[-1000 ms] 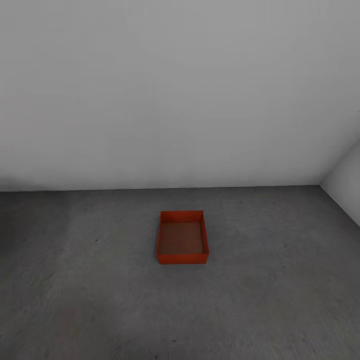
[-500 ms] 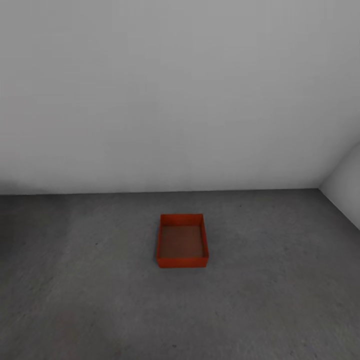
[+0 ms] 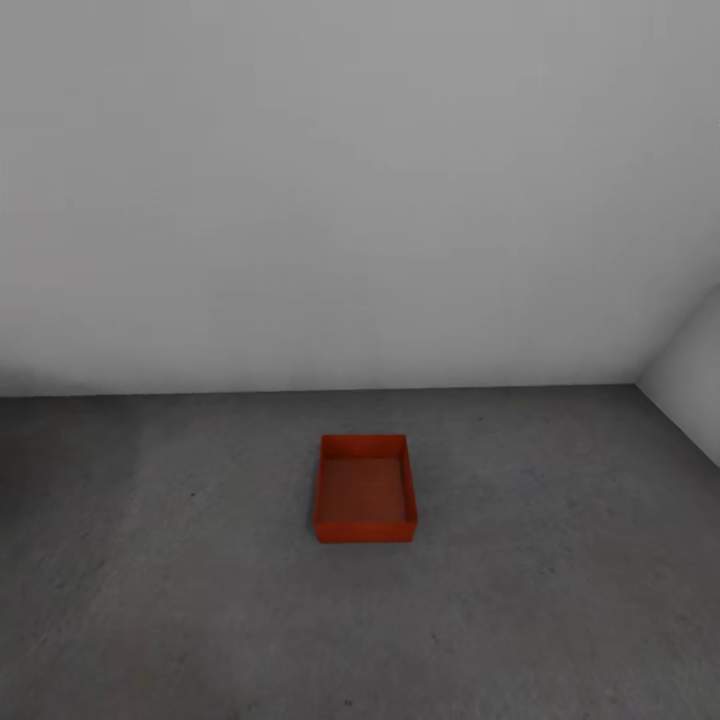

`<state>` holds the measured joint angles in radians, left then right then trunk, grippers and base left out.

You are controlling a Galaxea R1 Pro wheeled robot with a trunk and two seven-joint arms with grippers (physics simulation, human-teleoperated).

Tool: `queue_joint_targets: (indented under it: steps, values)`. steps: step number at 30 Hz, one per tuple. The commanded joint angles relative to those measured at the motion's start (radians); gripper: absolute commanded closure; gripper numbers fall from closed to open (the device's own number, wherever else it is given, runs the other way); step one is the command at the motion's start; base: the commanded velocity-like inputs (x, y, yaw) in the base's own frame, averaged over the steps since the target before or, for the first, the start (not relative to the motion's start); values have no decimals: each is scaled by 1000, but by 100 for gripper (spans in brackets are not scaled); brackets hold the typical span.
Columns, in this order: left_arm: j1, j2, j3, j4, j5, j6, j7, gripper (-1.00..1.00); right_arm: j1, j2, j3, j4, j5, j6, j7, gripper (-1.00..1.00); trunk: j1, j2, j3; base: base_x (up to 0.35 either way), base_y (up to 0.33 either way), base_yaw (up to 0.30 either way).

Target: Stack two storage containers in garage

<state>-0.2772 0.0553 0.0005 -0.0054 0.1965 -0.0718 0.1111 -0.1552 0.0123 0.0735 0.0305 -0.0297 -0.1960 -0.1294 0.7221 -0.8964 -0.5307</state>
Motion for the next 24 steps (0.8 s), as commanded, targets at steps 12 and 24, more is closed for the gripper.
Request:
queue_joint_targets:
  steps: [12,24]
  values:
    - [0,0,0,1,6,-3,1,-100,-1,6,3,2,-4,8,-4,-100,0,-1,19,0,0,0]
    - [-1,0,-1,1,6,-3,1,-100,-1,10,3,2,3,-19,5,-100,0,-1,39,0,0,0]
